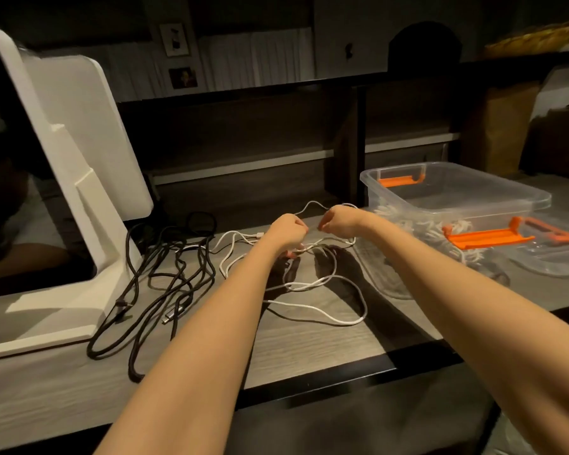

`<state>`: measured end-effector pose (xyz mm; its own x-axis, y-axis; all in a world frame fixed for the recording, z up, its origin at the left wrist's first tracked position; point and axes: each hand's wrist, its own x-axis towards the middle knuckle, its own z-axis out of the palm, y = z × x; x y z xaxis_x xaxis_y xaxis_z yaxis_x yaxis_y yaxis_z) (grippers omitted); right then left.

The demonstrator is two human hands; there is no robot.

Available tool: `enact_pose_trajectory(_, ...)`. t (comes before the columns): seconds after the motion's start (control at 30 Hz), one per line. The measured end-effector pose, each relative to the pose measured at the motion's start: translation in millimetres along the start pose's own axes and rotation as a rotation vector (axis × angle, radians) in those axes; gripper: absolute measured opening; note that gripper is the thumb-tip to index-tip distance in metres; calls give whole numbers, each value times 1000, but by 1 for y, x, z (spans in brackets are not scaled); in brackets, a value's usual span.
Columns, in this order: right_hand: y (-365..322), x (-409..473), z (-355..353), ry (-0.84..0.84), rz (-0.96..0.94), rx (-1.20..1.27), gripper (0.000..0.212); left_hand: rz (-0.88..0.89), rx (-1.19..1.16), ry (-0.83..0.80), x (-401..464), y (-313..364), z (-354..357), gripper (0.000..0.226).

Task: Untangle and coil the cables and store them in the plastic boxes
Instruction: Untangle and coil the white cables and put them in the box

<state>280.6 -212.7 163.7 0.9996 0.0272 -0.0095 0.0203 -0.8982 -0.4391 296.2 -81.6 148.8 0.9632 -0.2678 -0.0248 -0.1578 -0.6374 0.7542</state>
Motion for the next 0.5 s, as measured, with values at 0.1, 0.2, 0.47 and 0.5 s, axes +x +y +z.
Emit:
enact_pose_trajectory(0.1,12,17,13,27,5,-15,30,13,-34,87,17,-8,10,22)
enact_pose_trajectory(0.2,26,34,26,77,24,-31,29,16,7,154,33,-18,16,21)
enact_pose_trajectory(0.47,39,36,49,312,164,-318,54,25,285,172,44,-40,28,28)
enact_pose_trajectory(0.5,40,36,52,349,184,-306,51,39,288,184,43,-41,29,26)
